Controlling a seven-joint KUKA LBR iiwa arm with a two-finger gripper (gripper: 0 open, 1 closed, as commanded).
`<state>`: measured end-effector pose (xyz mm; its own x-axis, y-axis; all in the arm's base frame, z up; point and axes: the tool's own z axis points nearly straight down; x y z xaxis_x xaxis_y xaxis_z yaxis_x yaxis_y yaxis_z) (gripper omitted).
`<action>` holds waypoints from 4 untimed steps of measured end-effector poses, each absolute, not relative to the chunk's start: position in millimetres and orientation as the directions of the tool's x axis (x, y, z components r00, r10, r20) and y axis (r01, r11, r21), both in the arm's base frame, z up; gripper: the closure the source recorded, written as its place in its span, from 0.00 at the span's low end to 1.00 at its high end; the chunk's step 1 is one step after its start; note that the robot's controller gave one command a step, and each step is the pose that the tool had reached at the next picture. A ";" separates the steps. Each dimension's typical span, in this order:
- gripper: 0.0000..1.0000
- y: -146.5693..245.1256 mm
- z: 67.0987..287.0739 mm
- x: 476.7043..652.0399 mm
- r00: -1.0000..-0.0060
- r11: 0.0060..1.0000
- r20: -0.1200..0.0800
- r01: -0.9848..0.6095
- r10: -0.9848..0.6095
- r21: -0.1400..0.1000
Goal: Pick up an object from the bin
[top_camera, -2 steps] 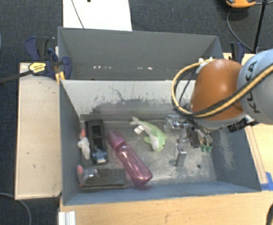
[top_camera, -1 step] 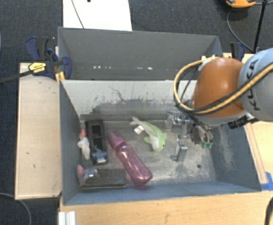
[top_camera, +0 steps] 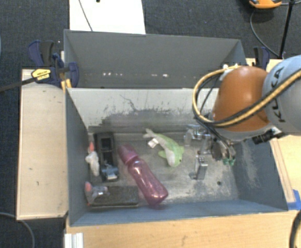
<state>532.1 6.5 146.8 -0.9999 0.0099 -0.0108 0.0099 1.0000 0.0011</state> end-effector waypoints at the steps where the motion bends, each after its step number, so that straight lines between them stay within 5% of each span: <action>1: 0.00 26.9 167.0 542.0 -0.995 0.995 -0.008 -0.102 -0.102 -0.001; 2: 0.00 29.1 167.4 548.7 -0.977 0.977 -0.021 -0.213 -0.213 -0.001; 3: 0.00 24.7 135.7 559.9 -0.998 0.998 -0.015 -0.062 -0.062 0.000; 4: 0.00 25.8 100.4 572.1 -0.994 0.994 -0.021 -0.110 -0.110 0.000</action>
Offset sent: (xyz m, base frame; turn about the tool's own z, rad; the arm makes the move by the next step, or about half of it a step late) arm 0.0183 -0.0024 -0.0200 0.0891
